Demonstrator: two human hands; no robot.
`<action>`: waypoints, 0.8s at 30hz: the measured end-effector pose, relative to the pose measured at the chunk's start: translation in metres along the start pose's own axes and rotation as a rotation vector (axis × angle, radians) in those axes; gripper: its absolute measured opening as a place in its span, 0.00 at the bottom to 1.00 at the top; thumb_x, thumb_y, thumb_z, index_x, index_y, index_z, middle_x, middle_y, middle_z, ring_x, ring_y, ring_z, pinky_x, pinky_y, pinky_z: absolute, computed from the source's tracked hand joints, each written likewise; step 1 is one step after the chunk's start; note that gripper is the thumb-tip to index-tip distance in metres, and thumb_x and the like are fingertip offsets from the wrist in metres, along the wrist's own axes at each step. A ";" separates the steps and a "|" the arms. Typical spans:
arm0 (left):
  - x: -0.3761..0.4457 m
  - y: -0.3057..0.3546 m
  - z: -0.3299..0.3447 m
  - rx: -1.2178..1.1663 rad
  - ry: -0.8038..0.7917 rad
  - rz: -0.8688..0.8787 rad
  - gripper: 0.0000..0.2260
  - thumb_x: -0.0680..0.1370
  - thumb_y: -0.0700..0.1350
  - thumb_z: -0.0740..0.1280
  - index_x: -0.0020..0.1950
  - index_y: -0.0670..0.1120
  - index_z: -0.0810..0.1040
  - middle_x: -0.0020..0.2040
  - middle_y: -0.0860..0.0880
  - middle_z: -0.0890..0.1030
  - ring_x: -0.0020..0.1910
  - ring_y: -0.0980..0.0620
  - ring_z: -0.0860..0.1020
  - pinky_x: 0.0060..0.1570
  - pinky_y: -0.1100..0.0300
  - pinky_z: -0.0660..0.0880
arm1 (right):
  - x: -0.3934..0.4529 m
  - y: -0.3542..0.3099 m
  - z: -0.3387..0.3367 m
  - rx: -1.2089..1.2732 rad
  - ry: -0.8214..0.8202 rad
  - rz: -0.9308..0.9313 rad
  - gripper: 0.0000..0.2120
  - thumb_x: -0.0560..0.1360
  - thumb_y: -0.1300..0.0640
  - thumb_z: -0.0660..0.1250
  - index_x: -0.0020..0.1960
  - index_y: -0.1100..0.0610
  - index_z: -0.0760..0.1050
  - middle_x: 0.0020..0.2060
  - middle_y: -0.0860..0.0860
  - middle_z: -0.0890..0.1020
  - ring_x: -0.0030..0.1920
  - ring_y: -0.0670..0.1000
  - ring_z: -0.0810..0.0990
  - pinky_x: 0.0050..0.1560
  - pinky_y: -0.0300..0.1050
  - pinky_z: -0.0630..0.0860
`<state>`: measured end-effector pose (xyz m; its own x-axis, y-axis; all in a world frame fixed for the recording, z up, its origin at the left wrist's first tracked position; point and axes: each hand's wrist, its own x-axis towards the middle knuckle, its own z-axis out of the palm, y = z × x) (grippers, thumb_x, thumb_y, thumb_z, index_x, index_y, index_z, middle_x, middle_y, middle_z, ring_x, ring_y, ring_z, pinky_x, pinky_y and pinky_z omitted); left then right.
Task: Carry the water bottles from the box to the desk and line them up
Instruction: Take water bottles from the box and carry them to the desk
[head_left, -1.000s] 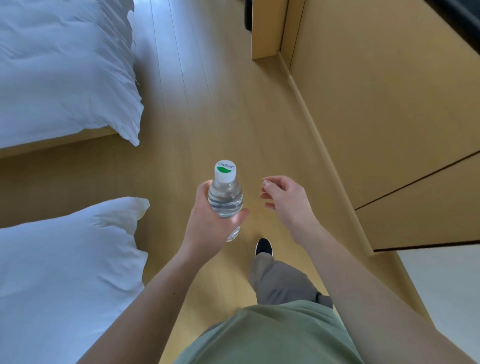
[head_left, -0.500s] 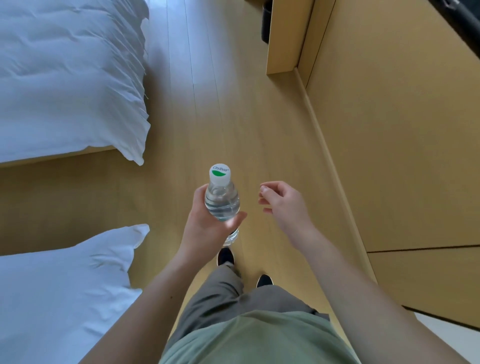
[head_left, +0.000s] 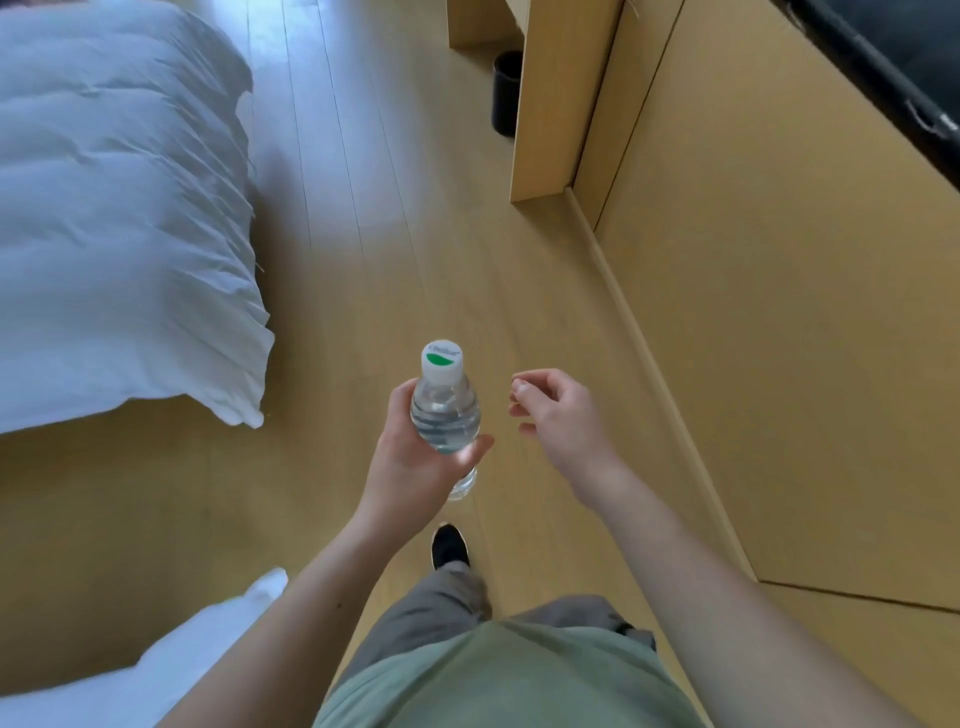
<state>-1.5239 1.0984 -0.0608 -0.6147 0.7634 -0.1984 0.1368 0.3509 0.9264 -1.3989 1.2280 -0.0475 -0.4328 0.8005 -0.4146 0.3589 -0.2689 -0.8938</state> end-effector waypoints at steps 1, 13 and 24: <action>0.014 0.003 -0.009 0.007 -0.012 0.006 0.31 0.67 0.52 0.82 0.64 0.59 0.69 0.52 0.63 0.81 0.51 0.61 0.82 0.54 0.52 0.81 | 0.011 -0.008 0.009 0.010 -0.001 0.001 0.04 0.80 0.53 0.66 0.51 0.49 0.80 0.46 0.46 0.85 0.49 0.48 0.85 0.58 0.56 0.82; 0.154 0.013 -0.070 0.019 0.007 0.017 0.32 0.67 0.53 0.82 0.65 0.60 0.69 0.53 0.62 0.81 0.53 0.58 0.82 0.56 0.48 0.82 | 0.132 -0.081 0.068 0.022 -0.012 0.017 0.04 0.81 0.56 0.66 0.52 0.52 0.80 0.47 0.49 0.84 0.51 0.52 0.84 0.56 0.53 0.82; 0.320 0.048 -0.070 0.040 0.065 0.010 0.33 0.68 0.54 0.82 0.66 0.58 0.69 0.53 0.63 0.80 0.53 0.58 0.82 0.57 0.49 0.82 | 0.305 -0.159 0.080 0.001 -0.097 -0.012 0.04 0.81 0.55 0.66 0.51 0.51 0.80 0.47 0.49 0.84 0.51 0.51 0.84 0.58 0.55 0.82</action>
<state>-1.7691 1.3215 -0.0578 -0.6622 0.7304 -0.1673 0.1730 0.3662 0.9143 -1.6537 1.4718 -0.0456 -0.5156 0.7477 -0.4185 0.3527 -0.2599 -0.8989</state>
